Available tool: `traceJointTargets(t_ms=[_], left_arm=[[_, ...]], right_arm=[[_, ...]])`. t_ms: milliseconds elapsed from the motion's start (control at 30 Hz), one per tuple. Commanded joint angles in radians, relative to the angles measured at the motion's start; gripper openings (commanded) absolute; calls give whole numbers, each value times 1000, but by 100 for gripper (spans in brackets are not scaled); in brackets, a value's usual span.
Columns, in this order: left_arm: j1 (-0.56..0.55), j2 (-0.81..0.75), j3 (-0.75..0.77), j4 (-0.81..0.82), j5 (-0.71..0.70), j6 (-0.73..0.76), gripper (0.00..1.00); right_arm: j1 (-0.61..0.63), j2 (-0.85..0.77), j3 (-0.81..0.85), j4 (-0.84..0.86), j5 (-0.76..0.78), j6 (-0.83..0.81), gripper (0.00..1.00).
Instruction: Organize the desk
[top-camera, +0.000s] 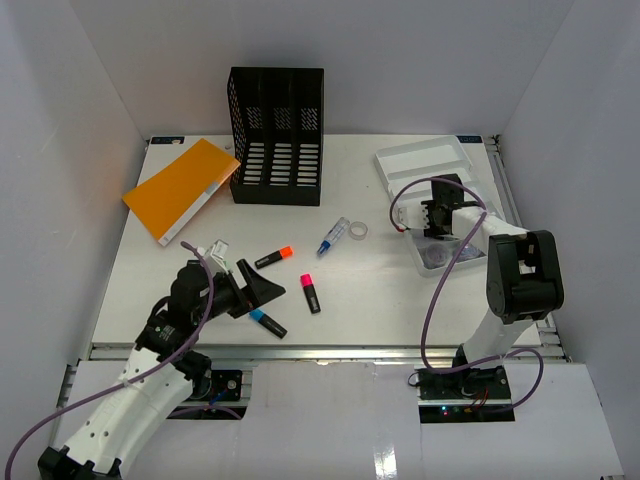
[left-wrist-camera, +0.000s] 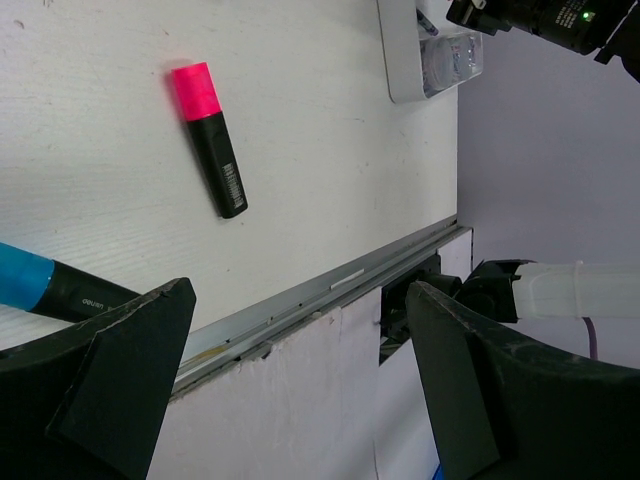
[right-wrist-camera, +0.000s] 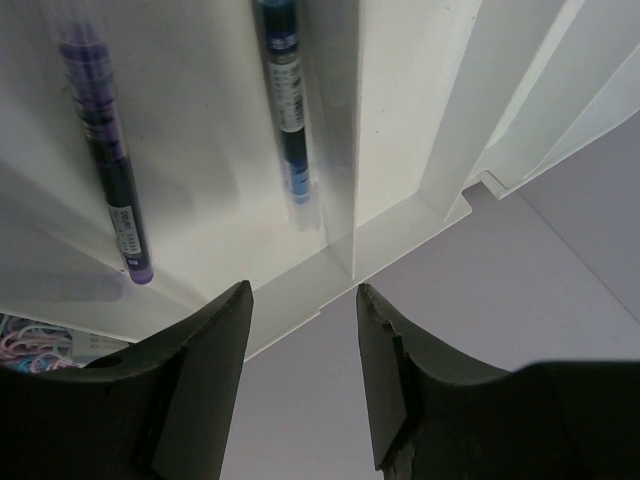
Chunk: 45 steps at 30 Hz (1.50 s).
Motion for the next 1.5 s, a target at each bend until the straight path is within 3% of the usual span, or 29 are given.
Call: traceJointTargets(t_ms=[0, 133, 267, 433, 533, 700, 900, 1200, 1467], left_arm=[[6, 14, 12, -44, -42, -40, 98], [6, 41, 37, -71, -78, -40, 98], [6, 67, 56, -64, -86, -14, 98], [5, 104, 92, -48, -83, 51, 98], [6, 123, 114, -45, -70, 87, 98], [6, 156, 199, -35, -36, 190, 98], [6, 222, 352, -31, -29, 409, 98], [6, 313, 347, 59, -15, 614, 98], [6, 307, 247, 146, -18, 642, 98]], right_arm=[[-13, -11, 73, 46, 4, 91, 53], [-13, -72, 125, 12, -64, 224, 54], [-9, -134, 236, -149, -233, 458, 61], [-5, -154, 379, -464, -754, 702, 67], [22, -149, 392, -466, -959, 853, 70], [137, -87, 391, -360, -850, 1027, 71], [208, 86, 529, -376, -766, 1266, 68], [246, 265, 608, -403, -627, 1288, 60], [251, 347, 630, -407, -583, 1283, 54]])
